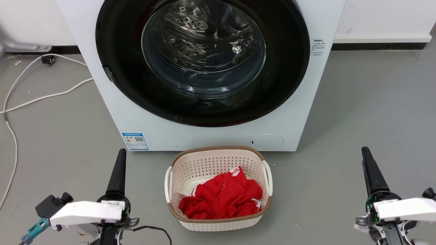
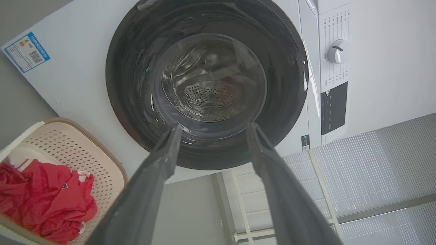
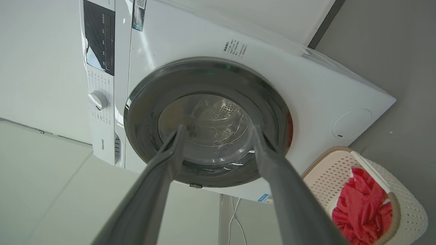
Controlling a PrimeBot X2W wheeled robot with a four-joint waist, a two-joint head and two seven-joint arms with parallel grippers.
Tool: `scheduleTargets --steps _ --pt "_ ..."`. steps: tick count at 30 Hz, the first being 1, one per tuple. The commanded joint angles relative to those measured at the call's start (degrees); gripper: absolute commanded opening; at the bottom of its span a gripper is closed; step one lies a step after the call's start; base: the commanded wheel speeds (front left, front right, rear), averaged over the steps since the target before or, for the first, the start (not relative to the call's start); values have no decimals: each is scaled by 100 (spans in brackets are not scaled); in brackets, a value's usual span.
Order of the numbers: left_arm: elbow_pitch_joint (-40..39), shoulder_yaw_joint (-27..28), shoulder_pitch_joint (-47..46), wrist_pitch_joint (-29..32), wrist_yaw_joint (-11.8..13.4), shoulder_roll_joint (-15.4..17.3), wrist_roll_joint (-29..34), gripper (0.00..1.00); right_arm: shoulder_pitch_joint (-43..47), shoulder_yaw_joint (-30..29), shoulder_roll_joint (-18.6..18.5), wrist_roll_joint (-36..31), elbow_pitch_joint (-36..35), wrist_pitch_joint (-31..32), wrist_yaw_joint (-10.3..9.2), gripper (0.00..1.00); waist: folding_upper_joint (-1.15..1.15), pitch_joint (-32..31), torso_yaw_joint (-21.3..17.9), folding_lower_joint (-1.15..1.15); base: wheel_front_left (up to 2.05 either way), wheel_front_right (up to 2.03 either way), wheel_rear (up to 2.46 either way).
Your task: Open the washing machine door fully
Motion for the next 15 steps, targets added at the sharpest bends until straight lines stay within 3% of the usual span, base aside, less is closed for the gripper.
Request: scheduleTargets --steps 1,15 --pt "-154 -10 -182 -46 -10 20 194 100 -44 11 -5 -237 -165 -47 1 100 0 0 2 -1 0 0 0" --pt "-439 -194 -158 -341 -13 19 2067 100 101 182 2 -2304 -534 -340 1 100 0 -11 29 -1 0 0 0"
